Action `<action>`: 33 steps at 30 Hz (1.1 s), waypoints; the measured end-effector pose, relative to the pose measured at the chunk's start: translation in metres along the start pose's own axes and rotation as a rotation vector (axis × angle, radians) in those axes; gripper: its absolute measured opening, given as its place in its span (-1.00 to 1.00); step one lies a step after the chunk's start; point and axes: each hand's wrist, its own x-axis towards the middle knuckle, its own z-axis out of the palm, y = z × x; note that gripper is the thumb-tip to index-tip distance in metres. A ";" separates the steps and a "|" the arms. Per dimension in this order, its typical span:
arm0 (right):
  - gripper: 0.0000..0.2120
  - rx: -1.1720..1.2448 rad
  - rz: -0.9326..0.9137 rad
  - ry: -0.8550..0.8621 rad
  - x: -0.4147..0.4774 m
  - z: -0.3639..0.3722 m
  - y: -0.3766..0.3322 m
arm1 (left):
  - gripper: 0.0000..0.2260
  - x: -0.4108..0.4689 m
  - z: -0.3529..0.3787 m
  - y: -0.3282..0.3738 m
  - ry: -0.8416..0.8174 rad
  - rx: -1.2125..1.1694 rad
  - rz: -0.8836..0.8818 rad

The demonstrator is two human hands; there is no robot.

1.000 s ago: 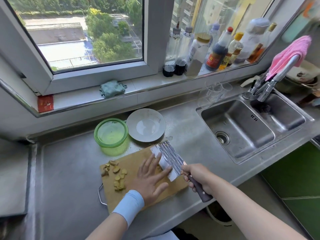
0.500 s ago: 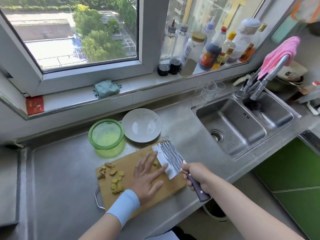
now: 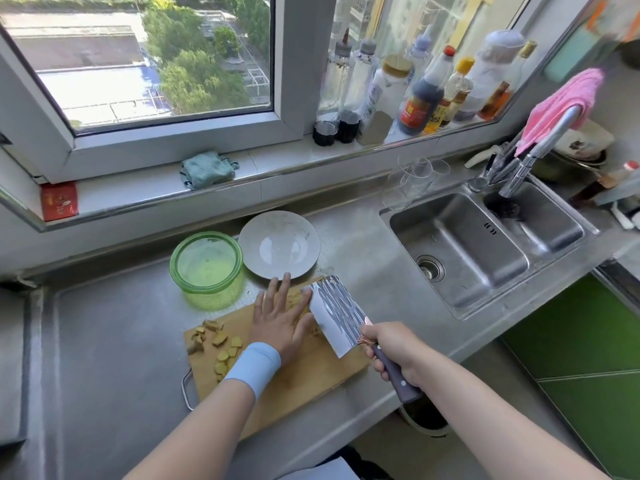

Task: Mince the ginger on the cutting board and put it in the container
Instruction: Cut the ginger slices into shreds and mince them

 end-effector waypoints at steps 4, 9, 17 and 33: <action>-0.72 -0.066 -0.024 0.025 0.003 -0.013 0.006 | -0.24 0.001 -0.003 0.000 -0.048 -0.021 -0.016; -0.77 -0.143 -0.119 0.046 0.011 -0.025 0.007 | -0.71 -0.005 -0.002 -0.002 -0.014 -0.131 -0.107; -0.75 -0.346 -0.308 0.074 0.019 -0.029 -0.002 | -0.76 0.000 -0.022 0.023 -0.016 -0.545 -0.317; -0.63 -0.721 -0.794 -0.104 0.031 0.043 0.017 | -0.72 -0.088 -0.030 -0.046 0.239 -0.365 -0.771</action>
